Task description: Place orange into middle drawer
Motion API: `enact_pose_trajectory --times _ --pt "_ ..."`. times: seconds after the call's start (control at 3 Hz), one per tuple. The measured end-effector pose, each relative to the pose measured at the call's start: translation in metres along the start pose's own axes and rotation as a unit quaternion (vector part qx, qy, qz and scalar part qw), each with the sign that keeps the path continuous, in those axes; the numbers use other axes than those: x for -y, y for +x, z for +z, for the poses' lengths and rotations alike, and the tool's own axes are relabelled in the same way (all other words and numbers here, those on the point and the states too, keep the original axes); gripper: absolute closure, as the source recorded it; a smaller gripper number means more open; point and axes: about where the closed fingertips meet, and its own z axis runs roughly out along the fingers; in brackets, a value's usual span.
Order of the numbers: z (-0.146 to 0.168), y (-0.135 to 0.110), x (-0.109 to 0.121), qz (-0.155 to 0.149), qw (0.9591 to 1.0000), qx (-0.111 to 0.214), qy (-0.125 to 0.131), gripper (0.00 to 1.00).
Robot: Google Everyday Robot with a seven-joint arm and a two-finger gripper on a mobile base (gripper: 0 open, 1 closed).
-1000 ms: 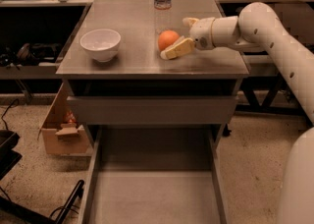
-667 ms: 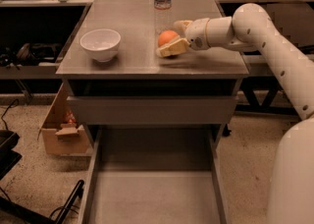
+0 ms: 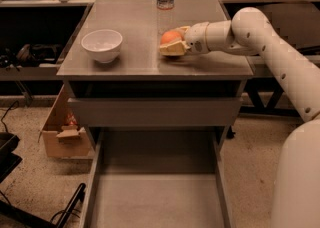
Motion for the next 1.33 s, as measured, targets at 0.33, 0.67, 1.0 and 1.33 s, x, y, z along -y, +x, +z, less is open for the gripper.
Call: enact_pose_trajectory --times 0.33,0.67,1.0,1.33 --pt "-0.003 -0.006 -0.004 -0.008 0.9999 -0.005 0.003 0.87" --pt "-0.016 -0.037 -0.018 -0.047 0.9988 -0.013 0.006 1.00" --pt "-0.047 -0.072 -0.041 -0.078 0.9961 -0.031 0.028 1.00" --pt "-0.081 -0.077 -0.075 -0.095 0.9916 -0.076 0.044 1.00"
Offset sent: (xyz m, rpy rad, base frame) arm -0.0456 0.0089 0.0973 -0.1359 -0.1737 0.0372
